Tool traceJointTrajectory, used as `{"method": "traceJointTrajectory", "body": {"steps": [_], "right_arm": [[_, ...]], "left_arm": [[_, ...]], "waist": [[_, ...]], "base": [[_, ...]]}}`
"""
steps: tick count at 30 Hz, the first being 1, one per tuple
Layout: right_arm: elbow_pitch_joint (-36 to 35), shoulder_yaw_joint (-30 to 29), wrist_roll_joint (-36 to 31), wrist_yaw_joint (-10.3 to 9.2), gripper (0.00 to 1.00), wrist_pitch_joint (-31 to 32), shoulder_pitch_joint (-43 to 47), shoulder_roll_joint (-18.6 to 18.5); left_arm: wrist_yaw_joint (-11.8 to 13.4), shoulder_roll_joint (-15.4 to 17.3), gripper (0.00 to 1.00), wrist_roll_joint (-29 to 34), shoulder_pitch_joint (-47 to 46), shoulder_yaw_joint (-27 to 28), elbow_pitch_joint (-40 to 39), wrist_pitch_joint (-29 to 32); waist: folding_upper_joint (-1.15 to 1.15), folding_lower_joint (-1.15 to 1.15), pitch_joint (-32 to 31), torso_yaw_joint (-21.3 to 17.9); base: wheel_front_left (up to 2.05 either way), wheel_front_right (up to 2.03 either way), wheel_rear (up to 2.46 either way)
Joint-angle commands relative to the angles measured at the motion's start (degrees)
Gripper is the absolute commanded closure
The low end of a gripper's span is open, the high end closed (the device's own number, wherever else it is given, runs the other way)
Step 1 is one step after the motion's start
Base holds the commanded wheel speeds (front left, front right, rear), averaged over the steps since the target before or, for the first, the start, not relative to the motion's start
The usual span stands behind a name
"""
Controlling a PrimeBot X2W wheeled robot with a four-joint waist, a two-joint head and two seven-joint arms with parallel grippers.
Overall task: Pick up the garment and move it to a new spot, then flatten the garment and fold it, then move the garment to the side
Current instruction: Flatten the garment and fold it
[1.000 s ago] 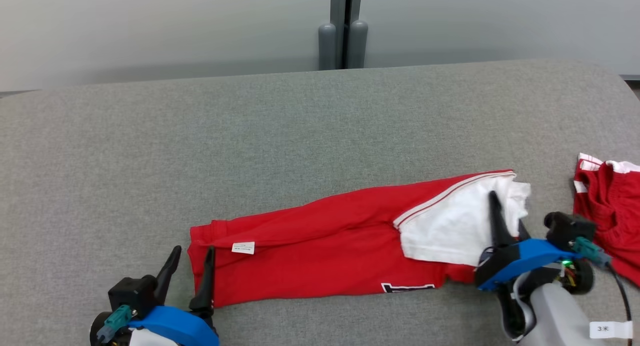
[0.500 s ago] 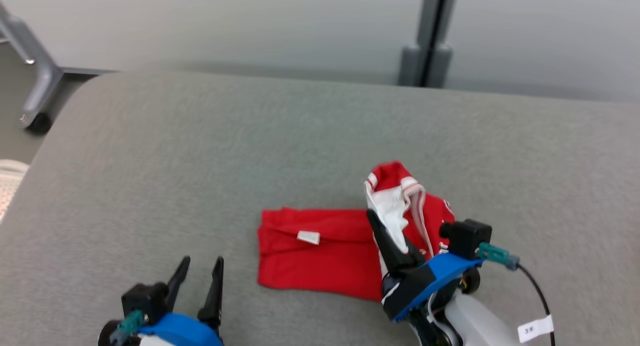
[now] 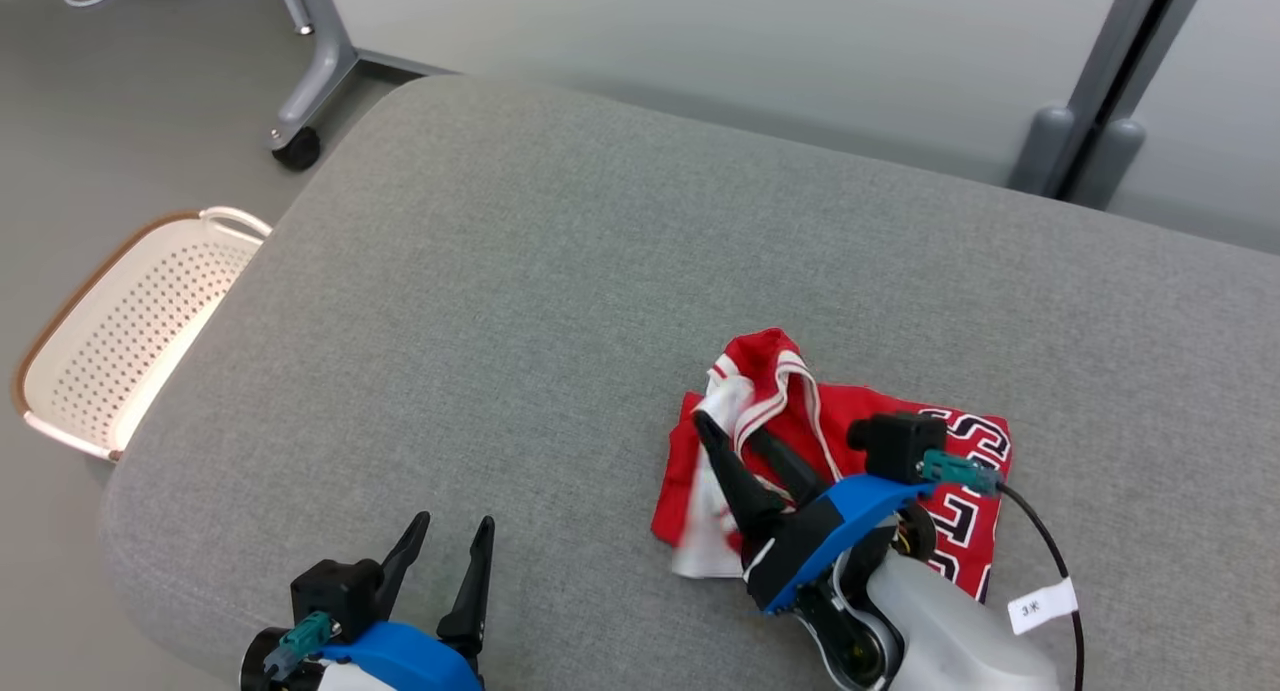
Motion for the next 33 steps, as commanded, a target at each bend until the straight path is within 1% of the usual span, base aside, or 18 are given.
{"method": "traceJointTrajectory", "body": {"steps": [1, 5, 8, 11, 14, 19, 20, 22, 27, 29, 31, 33], "right_arm": [[-1.0, -0.2, 0.4, 0.02, 0.0, -0.2, -1.5, -0.3], [-3.7, -3.3, -2.5, 0.02, 0.0, -0.2, -1.7, -0.4], [-6.3, -9.9, -8.3, 0.02, 0.0, -0.2, 0.3, -0.4], [-8.1, -17.0, -15.2, 0.02, 0.0, -0.2, 3.2, -0.3], [-10.4, -23.3, -20.6, 0.02, 0.0, -0.2, 6.3, -0.2], [-14.0, -31.3, -30.2, 0.02, 0.0, -0.2, 11.7, -0.2], [-14.4, -32.7, -31.0, 0.02, 0.0, -0.1, 12.8, -0.2], [-15.7, -34.7, -34.1, 0.02, 0.0, -0.2, 14.5, -0.2], [-17.5, -37.8, -37.4, 0.02, 0.0, -0.2, 18.5, -0.2], [-17.9, -38.1, -38.8, 0.02, 0.0, -0.2, 19.9, -0.2], [-17.4, -38.6, -38.4, 0.02, 0.0, -0.2, 21.3, -0.2], [-17.2, -38.4, -39.5, 0.02, 0.0, -0.2, 22.2, -0.2]], "left_arm": [[0.1, 0.0, 0.0, -0.2, -1.2, 0.1, -0.1, -0.1], [0.1, 0.4, 0.0, 0.3, -1.6, 1.2, -0.8, -0.1], [0.1, 0.8, 0.0, 1.0, -1.3, 1.9, -1.6, -0.1], [0.1, 0.8, 0.0, 1.6, -1.7, 3.1, -2.5, -0.1], [0.1, 1.0, 0.0, 2.1, -1.7, 4.2, -3.2, -0.1], [0.1, 0.9, 0.0, 3.9, -1.3, 6.8, -4.4, -0.1], [0.1, 0.9, 0.0, 4.4, -1.2, 7.3, -4.4, -0.1], [0.1, 0.8, 0.0, 5.6, -0.9, 8.6, -4.7, -0.1], [0.1, 0.0, 0.0, 9.1, 0.6, 12.0, -4.7, -0.1], [0.1, -0.5, 0.0, 10.6, 1.5, 13.4, -4.6, -0.1], [0.1, -1.2, 0.0, 11.9, 2.9, 14.9, -4.5, -0.1], [0.2, -2.0, 0.0, 13.1, 4.0, 16.6, -4.4, -0.1]], "waist": [[0.0, 0.0, 0.3, 0.2], [0.0, 0.0, 0.3, -1.2], [0.0, 0.0, 0.1, -3.6], [0.0, 0.0, -0.1, -6.5], [0.0, 0.0, -0.3, -9.5], [0.0, 0.0, -0.6, -14.0], [0.0, 0.0, -0.8, -14.6], [0.0, 0.0, -1.0, -15.8], [0.0, 0.0, -2.1, -18.2], [0.0, 0.0, -2.8, -18.9], [0.0, 0.0, -3.6, -19.6], [0.0, 0.0, -4.4, -20.3]], "base": [[0.0, 0.0, 0.0], [0.0, 0.0, 0.0], [0.0, 0.0, 0.0], [0.0, 0.0, 0.0], [0.0, 0.0, 0.0], [0.0, 0.0, 0.0], [0.0, 0.0, 0.0], [0.0, 0.0, 0.0], [0.0, 0.0, 0.0], [0.0, 0.0, 0.0], [0.0, 0.0, 0.0], [0.0, 0.0, 0.0]]}}
